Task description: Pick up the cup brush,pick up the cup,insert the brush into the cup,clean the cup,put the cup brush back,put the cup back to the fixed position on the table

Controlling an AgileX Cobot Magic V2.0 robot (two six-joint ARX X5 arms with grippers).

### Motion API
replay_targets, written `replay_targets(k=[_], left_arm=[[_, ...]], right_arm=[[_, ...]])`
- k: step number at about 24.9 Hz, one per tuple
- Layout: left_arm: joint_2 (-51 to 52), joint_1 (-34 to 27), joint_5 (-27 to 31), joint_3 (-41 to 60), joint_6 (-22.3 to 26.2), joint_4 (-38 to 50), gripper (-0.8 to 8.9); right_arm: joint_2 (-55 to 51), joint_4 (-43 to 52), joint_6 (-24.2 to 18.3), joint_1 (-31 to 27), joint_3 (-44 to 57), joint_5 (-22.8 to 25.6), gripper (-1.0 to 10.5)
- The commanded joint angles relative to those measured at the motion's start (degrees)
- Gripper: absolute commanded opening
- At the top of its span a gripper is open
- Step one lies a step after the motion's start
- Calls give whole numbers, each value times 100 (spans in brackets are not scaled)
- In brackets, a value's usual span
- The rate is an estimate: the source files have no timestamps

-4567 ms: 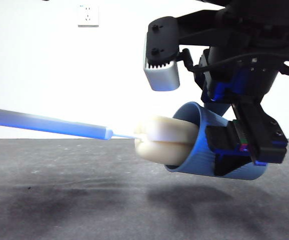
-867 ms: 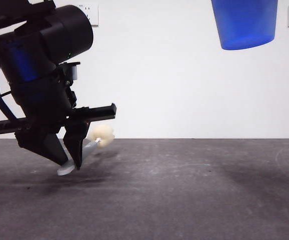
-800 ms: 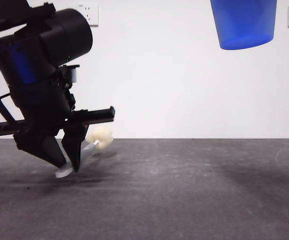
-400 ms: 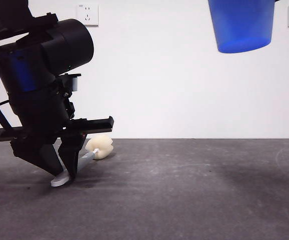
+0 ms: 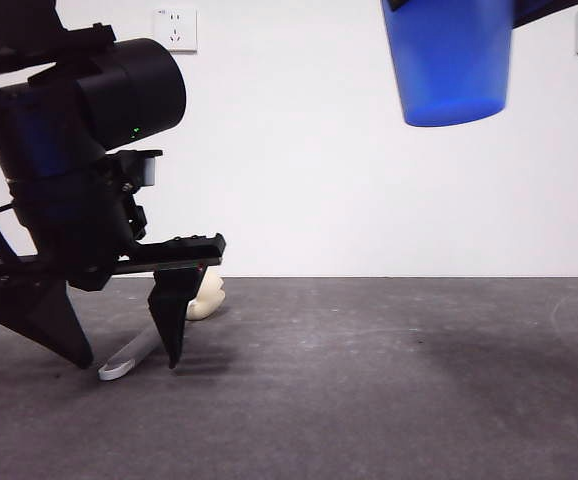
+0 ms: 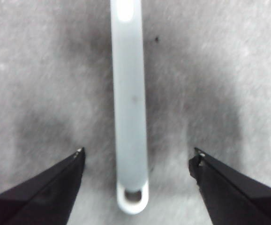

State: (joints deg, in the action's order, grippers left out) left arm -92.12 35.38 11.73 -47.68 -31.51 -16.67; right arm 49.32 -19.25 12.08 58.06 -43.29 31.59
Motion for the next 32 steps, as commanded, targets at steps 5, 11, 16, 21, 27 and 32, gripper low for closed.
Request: replay_targets(k=[5, 11, 16, 21, 27, 32], left_arm=[[619, 28, -348, 48, 179, -308, 383], [1556, 184, -597, 48, 490, -890, 382], [2695, 485, -739, 48, 529, -1276, 382], [3512, 597, -737, 48, 588, -1685, 382], [3753, 595, -708, 48, 627, -1878, 382], [3753, 595, -588, 48, 632, -1886, 382]], right_arm=[[780, 914, -146, -1141, 291, -726, -13], [1609, 2256, -315, -2111, 608, -1864, -13], [2879, 3445, -680, -2677, 610, -2428, -13], [3897, 4474, -1029, -2966, 610, -2730, -13], [4579, 4983, -1086, -3224, 610, -3014, -12], [4583, 4572, -1198, -3169, 610, -3012, 121]])
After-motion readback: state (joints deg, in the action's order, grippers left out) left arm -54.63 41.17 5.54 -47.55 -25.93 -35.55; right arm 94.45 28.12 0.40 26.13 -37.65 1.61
